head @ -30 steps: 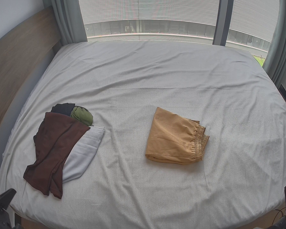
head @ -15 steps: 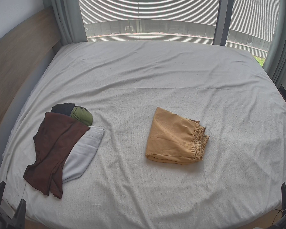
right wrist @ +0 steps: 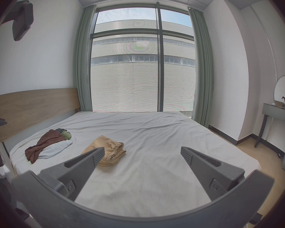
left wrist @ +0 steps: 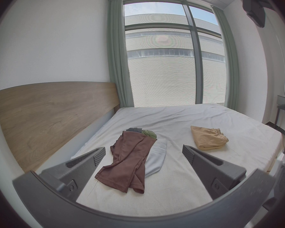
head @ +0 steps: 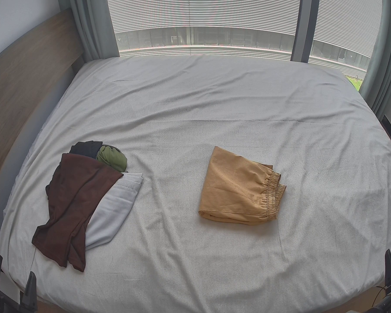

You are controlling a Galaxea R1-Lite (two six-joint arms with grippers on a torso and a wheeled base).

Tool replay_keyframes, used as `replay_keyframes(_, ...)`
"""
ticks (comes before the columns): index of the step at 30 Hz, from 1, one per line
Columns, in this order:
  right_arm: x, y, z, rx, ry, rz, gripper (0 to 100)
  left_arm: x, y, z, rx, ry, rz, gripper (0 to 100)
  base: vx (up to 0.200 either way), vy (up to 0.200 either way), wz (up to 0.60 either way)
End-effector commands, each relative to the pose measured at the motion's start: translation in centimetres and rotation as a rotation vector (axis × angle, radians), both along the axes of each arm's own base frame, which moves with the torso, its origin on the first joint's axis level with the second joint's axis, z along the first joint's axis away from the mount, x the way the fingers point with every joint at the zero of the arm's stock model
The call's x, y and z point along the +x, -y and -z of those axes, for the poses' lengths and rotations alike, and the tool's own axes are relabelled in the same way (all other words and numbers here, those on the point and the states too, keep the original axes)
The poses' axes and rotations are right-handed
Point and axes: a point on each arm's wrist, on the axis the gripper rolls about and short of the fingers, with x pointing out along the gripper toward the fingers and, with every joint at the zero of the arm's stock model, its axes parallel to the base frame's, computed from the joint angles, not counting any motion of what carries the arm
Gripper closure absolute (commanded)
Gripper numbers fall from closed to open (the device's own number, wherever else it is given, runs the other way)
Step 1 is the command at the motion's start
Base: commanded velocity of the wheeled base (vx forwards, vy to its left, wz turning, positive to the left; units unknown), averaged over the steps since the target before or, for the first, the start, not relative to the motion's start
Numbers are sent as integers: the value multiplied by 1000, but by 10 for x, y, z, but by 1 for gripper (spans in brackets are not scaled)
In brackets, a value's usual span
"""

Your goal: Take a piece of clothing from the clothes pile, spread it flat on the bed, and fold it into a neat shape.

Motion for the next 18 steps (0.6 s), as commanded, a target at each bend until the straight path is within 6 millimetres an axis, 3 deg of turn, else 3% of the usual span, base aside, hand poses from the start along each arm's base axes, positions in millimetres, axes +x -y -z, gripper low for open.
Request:
replay_keyframes(1,1,0,5,8,-5,1,0,-1,0,1,-5,16,-13,0,0,0,0)
replay_keyframes(6,1,0,4,31,-3,-6,0,-1,1,1,-15,-3,30,0,0,0,0)
replay_keyframes(13,1,0,5,69,-3,-9,0,-2,-1,0,-85,3,-47,0,0,0,0)
replay_keyframes(18,1,-1,5,72,-2,-34,0,-1,1,6,-83,-36,42,0,0,0,0)
